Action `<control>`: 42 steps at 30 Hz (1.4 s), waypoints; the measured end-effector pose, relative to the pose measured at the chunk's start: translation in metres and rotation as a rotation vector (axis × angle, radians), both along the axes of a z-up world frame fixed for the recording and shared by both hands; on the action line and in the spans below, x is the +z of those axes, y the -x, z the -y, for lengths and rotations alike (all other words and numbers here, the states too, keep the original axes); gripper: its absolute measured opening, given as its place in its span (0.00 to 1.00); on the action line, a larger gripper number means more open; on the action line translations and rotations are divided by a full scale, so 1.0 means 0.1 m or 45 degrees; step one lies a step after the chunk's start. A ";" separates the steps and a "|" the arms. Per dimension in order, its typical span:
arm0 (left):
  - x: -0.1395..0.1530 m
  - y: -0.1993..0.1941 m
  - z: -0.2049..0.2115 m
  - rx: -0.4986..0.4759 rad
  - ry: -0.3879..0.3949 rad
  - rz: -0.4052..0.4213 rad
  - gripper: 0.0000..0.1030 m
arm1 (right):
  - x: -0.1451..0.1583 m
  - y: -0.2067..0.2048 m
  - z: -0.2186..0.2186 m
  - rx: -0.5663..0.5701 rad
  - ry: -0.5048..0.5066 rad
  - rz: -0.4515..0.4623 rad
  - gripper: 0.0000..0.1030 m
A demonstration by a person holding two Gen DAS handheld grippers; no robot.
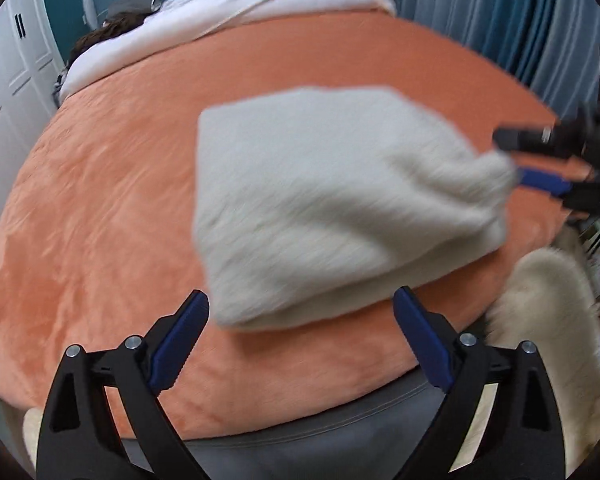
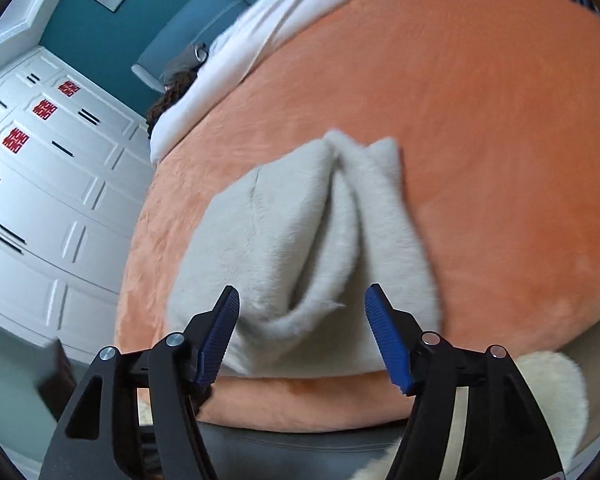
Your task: Fold small clothes
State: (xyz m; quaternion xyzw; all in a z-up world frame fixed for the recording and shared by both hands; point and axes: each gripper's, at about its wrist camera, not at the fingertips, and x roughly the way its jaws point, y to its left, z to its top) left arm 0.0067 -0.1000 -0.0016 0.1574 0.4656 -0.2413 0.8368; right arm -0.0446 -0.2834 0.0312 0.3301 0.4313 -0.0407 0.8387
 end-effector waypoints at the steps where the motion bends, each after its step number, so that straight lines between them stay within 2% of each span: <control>1: -0.05 -0.05 -0.04 0.005 -0.011 -0.002 0.88 | -0.03 -0.13 -0.04 0.009 -0.014 -0.034 0.63; 3: -0.12 -0.10 -0.10 0.026 -0.025 -0.010 0.88 | -0.11 -0.28 -0.11 0.016 0.008 -0.116 0.63; 7: -0.23 -0.15 -0.15 0.056 -0.020 0.000 0.88 | -0.20 -0.56 -0.30 0.077 0.047 -0.203 0.63; 9: -0.27 -0.18 -0.14 0.062 -0.010 -0.036 0.79 | -0.21 -0.70 -0.42 0.151 0.093 -0.217 0.38; 10: -0.29 -0.20 -0.14 0.057 0.002 -0.062 0.64 | -0.17 -0.74 -0.47 0.173 0.128 -0.216 0.25; 11: -0.30 -0.23 -0.13 0.050 0.007 -0.094 0.55 | -0.06 -0.77 -0.51 0.202 0.146 -0.169 0.22; 12: -0.30 -0.25 -0.14 0.064 0.006 -0.109 0.51 | 0.07 -0.71 -0.51 0.204 0.151 -0.094 0.21; 14: -0.29 -0.28 -0.19 0.085 0.030 -0.148 0.31 | 0.44 -0.57 -0.42 0.175 0.132 0.074 0.19; 16: -0.29 -0.33 -0.25 0.108 0.072 -0.198 0.17 | 0.63 -0.41 -0.25 0.118 0.081 0.178 0.19; 17: -0.31 -0.35 -0.29 0.117 0.108 -0.227 0.17 | 0.64 -0.33 -0.16 0.075 0.110 0.185 0.19; 18: -0.32 -0.37 -0.29 0.121 0.118 -0.239 0.17 | 0.52 -0.28 -0.06 0.047 0.174 0.132 0.19; 19: -0.34 -0.36 -0.27 0.124 0.106 -0.233 0.17 | 0.26 -0.30 0.03 0.048 0.227 0.015 0.19; 21: -0.40 -0.35 -0.20 0.122 0.071 -0.227 0.17 | -0.35 -0.32 0.20 0.028 0.205 -0.234 0.19; 22: -0.43 -0.35 -0.18 0.126 0.067 -0.234 0.17 | -0.49 -0.27 0.22 0.022 0.165 -0.241 0.20; 25: -0.41 -0.33 -0.17 0.140 0.060 -0.226 0.17 | -0.33 -0.20 0.20 0.018 0.163 -0.143 0.24; 28: -0.36 -0.34 -0.19 0.143 0.065 -0.239 0.18 | -0.26 -0.19 0.24 0.016 0.184 -0.158 0.31; 29: -0.32 -0.33 -0.19 0.137 0.062 -0.235 0.19 | -0.20 -0.14 0.28 -0.010 0.156 -0.141 0.36; 30: -0.25 -0.29 -0.20 0.126 0.059 -0.221 0.19 | -0.13 -0.08 0.31 -0.029 0.145 -0.116 0.37; 33: -0.01 -0.14 -0.22 0.089 0.087 -0.187 0.20 | 0.10 0.00 0.29 -0.034 0.215 -0.065 0.37; 35: 0.18 -0.07 -0.23 0.075 0.163 -0.175 0.31 | 0.21 -0.01 0.27 -0.014 0.260 -0.037 0.37; 37: 0.35 -0.07 -0.19 0.071 0.220 -0.145 0.38 | 0.21 -0.12 0.25 0.020 0.257 -0.043 0.38; 39: 0.48 -0.12 -0.07 0.057 0.235 -0.087 0.44 | 0.09 -0.27 0.22 0.064 0.253 -0.086 0.43; 40: 0.49 -0.16 0.00 0.068 0.226 -0.066 0.48 | -0.01 -0.33 0.20 0.083 0.255 -0.118 0.45; 42: 0.41 -0.31 0.11 0.090 0.215 -0.076 0.48 | -0.21 -0.48 0.16 0.105 0.267 -0.204 0.45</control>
